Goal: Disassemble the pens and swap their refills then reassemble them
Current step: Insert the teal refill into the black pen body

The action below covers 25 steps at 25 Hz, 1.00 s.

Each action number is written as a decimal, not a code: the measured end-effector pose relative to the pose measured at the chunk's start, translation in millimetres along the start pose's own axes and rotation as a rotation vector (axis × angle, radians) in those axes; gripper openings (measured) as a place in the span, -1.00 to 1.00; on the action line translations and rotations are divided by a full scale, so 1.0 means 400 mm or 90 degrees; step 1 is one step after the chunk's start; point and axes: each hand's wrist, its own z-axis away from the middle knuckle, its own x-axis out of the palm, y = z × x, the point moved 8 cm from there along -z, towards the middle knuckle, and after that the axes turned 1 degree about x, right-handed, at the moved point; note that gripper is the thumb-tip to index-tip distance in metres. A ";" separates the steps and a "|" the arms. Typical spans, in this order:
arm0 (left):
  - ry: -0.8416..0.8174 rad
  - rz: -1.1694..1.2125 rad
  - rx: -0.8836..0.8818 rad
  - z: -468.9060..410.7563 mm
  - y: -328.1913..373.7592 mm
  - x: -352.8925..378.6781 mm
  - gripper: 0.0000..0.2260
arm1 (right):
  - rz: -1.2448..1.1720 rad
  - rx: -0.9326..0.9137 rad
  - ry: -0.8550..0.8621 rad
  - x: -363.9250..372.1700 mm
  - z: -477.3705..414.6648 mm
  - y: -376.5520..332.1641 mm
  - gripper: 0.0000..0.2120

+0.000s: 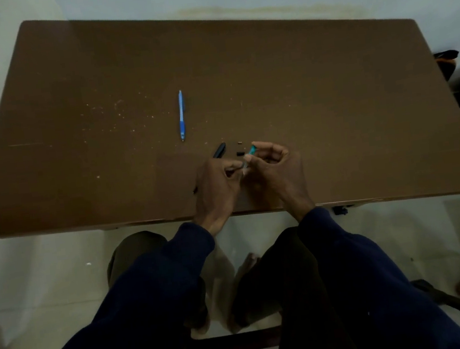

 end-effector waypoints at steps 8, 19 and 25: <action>0.089 -0.079 -0.099 -0.029 -0.094 -0.073 -0.80 | 0.211 -0.006 0.102 -0.073 -0.098 -0.010 -0.76; 0.084 -0.116 -0.185 -0.067 -0.180 -0.088 -0.79 | 0.286 -0.069 0.108 -0.077 -0.109 0.005 -0.73; 0.084 -0.165 -0.181 -0.062 -0.176 -0.093 -0.79 | 0.327 -0.141 0.113 -0.053 -0.074 -0.026 -0.94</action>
